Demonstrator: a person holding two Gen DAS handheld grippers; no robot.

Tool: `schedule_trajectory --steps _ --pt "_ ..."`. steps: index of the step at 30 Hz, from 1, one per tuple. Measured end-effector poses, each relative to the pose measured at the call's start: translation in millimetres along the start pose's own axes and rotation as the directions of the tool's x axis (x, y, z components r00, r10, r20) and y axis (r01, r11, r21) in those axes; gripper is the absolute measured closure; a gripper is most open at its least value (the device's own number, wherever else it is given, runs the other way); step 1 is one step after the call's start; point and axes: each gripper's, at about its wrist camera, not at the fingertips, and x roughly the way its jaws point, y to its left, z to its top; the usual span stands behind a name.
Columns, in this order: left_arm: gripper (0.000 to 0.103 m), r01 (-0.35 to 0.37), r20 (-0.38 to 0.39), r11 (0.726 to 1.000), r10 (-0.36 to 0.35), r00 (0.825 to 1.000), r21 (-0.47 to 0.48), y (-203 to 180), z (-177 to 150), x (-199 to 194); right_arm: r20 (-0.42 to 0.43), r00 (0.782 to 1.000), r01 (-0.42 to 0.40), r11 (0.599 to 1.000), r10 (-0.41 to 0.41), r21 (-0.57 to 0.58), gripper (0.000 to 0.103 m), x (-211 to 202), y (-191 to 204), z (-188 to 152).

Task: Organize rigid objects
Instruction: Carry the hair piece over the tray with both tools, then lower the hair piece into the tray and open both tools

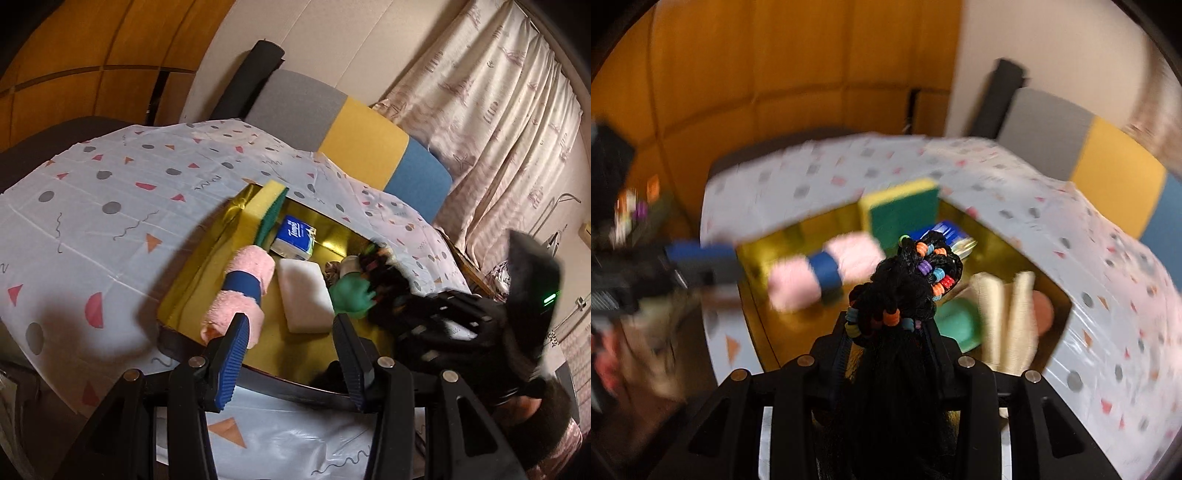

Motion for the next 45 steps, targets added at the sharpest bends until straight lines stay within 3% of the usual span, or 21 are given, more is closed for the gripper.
schedule_trajectory --steps 1,4,9,14,18,21,25,27,32,40,45 --pt "0.056 -0.003 0.002 1.000 0.003 1.000 -0.003 2 0 -2 -0.040 0.999 0.011 0.999 -0.013 -0.037 0.064 10 4 -3" --pt "0.055 -0.008 0.005 1.000 0.008 1.000 -0.012 6 0 -5 -0.083 0.995 0.053 0.998 -0.055 -0.034 0.047 17 3 -11" --pt "0.055 -0.006 0.003 1.000 0.006 1.000 -0.016 8 -1 -4 0.026 0.995 0.094 0.985 -0.099 0.142 0.027 -26 -14 -23" --pt "0.055 -0.010 -0.005 1.000 0.010 1.000 0.007 -4 -2 0 0.033 0.985 0.153 0.944 -0.170 0.294 0.025 -51 -26 -33" --pt "0.055 -0.038 -0.045 0.999 0.038 0.998 0.014 -14 -3 5 0.013 0.979 0.193 0.939 -0.205 0.285 0.025 -54 -16 -36" --pt "0.055 -0.105 -0.083 0.994 0.107 0.991 0.034 -23 -3 6 -0.013 0.979 0.194 0.921 -0.201 0.339 0.024 -53 -13 -38" --pt "0.055 -0.143 -0.055 0.985 0.149 0.987 0.091 -35 -1 -1 -0.034 0.988 0.147 0.885 -0.147 0.441 0.017 -51 -12 -40" --pt "0.055 -0.172 -0.046 0.980 0.177 0.983 0.105 -38 1 -2 -0.044 0.985 0.168 0.882 -0.165 0.440 0.008 -54 -8 -41" --pt "0.055 -0.251 -0.033 0.957 0.259 0.965 0.144 -47 4 -3 -0.057 0.978 0.203 0.862 -0.200 0.464 0.000 -61 -7 -42" --pt "0.055 -0.313 0.007 0.933 0.317 0.949 0.179 -59 7 -10 -0.094 0.967 0.250 0.818 -0.236 0.519 0.000 -66 -8 -43" --pt "0.055 -0.367 0.017 0.910 0.371 0.929 0.192 -64 12 -13 -0.120 0.939 0.333 0.766 -0.322 0.550 0.000 -73 -9 -39"
